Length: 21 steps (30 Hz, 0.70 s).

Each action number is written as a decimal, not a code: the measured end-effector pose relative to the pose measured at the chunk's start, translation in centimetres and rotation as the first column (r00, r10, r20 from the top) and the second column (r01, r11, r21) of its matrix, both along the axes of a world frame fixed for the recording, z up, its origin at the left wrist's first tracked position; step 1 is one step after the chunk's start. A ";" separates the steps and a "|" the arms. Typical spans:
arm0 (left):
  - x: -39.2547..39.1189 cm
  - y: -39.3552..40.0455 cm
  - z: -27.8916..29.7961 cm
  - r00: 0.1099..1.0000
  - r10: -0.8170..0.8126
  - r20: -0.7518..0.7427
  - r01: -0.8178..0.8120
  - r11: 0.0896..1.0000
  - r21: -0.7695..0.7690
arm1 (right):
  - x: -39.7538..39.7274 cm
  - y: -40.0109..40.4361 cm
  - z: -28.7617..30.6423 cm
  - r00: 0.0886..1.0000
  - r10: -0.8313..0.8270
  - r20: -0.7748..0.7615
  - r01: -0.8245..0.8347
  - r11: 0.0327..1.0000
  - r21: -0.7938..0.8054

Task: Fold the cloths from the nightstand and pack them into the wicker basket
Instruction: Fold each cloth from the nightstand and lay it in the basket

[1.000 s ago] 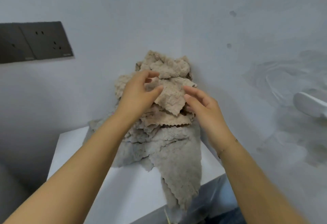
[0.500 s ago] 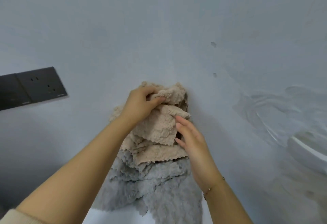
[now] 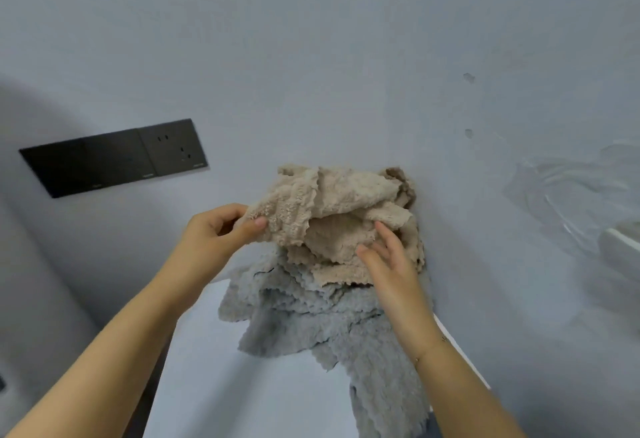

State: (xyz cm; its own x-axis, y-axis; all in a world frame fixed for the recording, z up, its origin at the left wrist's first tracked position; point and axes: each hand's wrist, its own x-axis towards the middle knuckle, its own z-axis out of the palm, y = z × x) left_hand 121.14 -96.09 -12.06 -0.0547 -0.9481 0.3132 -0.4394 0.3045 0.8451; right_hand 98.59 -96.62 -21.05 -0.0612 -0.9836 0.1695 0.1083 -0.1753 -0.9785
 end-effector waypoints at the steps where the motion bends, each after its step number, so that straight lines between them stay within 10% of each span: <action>1: 0.8 1.0 -0.3 1.000 -0.006 0.007 0.006 1.000 0.016 | 0.2 0.2 -0.2 1.000 0.005 -0.011 -0.005 1.000 -0.007; 13: 9.1 8.0 -12.6 0.926 -0.039 0.376 -0.063 0.965 0.256 | 2.6 3.1 -2.0 0.916 0.083 -0.392 -0.106 0.994 -0.037; 21: 6.7 11.5 -16.1 0.830 -0.142 0.539 0.121 0.990 0.074 | 2.8 2.5 -4.4 0.482 0.043 -0.875 -0.371 0.915 -0.159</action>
State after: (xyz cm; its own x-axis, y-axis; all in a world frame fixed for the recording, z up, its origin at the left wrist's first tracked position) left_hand 127.86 -84.56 -28.15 -0.3307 -0.9295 0.1633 -0.7875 0.3672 0.4949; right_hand 101.42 -94.07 -25.49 0.4697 -0.8347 0.2875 -0.6599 -0.5483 -0.5137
